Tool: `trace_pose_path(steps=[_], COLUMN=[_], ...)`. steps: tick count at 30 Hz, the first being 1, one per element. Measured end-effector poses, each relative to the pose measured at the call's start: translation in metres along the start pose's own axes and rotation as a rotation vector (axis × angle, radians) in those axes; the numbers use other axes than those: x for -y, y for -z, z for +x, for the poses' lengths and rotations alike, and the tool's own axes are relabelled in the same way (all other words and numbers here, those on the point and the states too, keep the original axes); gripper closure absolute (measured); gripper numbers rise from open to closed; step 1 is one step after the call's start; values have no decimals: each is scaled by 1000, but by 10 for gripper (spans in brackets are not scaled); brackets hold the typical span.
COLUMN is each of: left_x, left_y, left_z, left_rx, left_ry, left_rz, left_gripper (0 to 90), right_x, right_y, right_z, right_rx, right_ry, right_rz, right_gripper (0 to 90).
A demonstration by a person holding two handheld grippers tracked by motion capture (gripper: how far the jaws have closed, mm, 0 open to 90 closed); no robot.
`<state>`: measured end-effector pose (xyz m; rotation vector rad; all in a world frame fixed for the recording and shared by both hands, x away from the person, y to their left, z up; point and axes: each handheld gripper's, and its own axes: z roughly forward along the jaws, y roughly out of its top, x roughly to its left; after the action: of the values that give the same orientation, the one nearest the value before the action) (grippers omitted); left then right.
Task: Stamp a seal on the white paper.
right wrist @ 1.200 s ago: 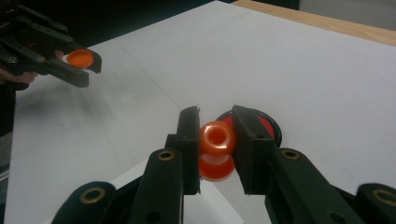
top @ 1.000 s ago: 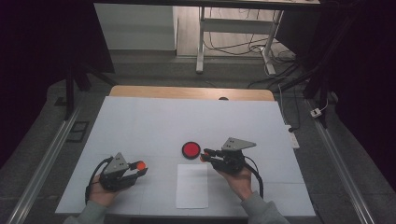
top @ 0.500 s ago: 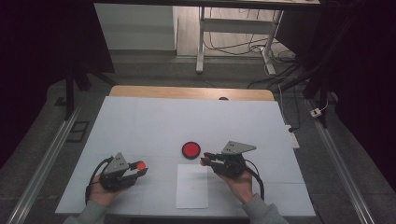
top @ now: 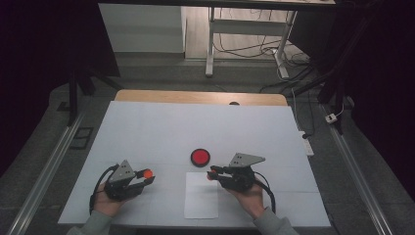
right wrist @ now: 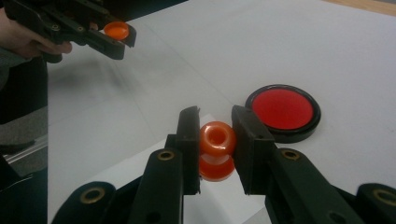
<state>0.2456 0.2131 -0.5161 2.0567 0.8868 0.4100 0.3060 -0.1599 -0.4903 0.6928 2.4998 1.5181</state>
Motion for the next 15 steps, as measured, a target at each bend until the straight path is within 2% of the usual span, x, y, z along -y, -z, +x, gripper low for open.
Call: trace_pose_path(steps=[15], left_x=[0], left_y=[0], left_z=[0], left_rx=[3], left_ry=[0], left_rz=[2], left_gripper=[652], right_x=[5], right_y=[-7], right_z=[12], right_rx=[-34], right_ry=[18], right_rz=[36], right_gripper=[723])
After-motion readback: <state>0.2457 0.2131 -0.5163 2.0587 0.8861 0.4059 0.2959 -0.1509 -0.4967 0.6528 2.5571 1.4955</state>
